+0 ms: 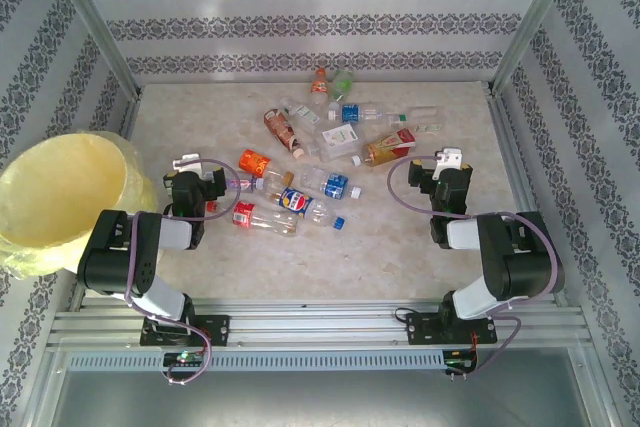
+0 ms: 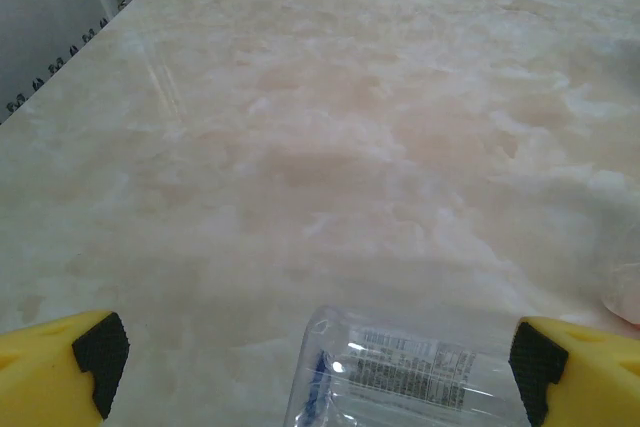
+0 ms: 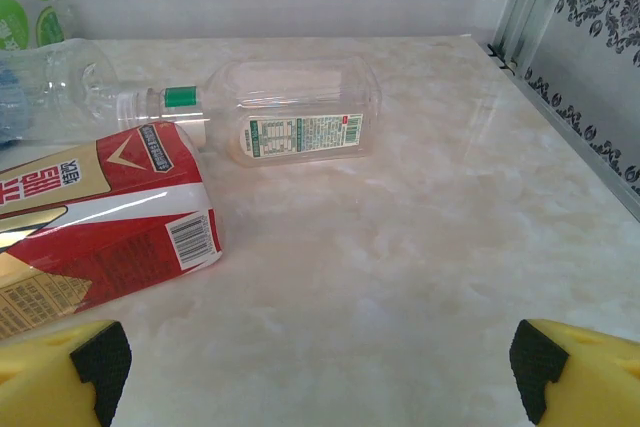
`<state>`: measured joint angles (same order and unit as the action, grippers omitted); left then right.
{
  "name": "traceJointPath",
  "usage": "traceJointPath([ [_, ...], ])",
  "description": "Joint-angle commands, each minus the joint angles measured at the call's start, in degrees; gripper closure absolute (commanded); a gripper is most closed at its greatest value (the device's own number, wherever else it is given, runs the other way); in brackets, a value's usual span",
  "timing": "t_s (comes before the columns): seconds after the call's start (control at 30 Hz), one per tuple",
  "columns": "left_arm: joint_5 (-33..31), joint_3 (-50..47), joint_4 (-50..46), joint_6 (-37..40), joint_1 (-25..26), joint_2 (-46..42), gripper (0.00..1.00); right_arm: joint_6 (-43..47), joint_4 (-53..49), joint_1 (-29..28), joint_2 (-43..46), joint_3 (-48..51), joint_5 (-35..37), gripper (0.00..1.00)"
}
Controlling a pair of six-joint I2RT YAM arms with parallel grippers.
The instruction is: Put the plastic bottles in the bin
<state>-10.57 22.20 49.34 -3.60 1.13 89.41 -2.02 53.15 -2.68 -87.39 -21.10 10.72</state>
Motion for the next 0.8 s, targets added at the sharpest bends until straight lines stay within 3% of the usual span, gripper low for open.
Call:
traceJointPath([
  [0.0, -0.1, 0.2, 0.6, 0.7, 0.4, -0.2, 0.00, -0.7, 0.3, -0.2, 0.6, 0.0, 0.5, 0.02],
  [0.77, 0.1, 0.5, -0.3, 0.9, 0.4, -0.7, 0.00, -0.7, 0.4, 0.0, 0.8, 0.1, 0.1, 0.02],
])
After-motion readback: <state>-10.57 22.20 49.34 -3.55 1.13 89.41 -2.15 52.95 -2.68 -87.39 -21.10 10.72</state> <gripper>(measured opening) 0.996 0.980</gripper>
